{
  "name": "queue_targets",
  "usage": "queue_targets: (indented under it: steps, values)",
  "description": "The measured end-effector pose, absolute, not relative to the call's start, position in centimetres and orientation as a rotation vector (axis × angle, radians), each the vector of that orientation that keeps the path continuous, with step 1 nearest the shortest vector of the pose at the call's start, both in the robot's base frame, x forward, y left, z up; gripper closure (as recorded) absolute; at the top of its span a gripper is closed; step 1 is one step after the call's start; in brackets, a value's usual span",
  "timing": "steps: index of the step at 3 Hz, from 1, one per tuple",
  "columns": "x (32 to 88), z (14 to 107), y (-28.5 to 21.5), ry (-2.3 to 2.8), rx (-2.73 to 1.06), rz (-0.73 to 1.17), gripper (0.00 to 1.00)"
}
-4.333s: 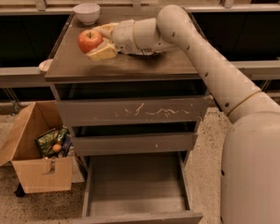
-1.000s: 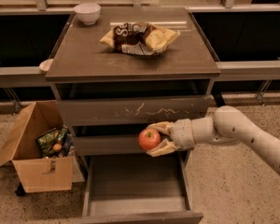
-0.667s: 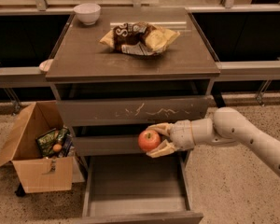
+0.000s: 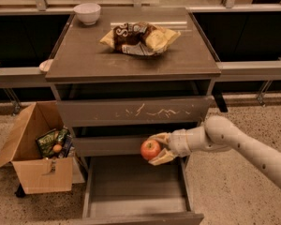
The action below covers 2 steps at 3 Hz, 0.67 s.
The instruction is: Place apple into bottom drawer
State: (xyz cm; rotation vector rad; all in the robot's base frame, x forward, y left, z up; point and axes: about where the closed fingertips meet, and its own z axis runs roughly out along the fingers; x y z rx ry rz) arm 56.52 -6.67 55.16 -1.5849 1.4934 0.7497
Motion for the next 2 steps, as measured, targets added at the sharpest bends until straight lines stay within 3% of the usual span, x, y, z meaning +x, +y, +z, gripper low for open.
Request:
queue_targets:
  steps: [2]
  values:
    - [57.2, 40.2, -8.8, 1.627, -1.622, 0.808, 1.0]
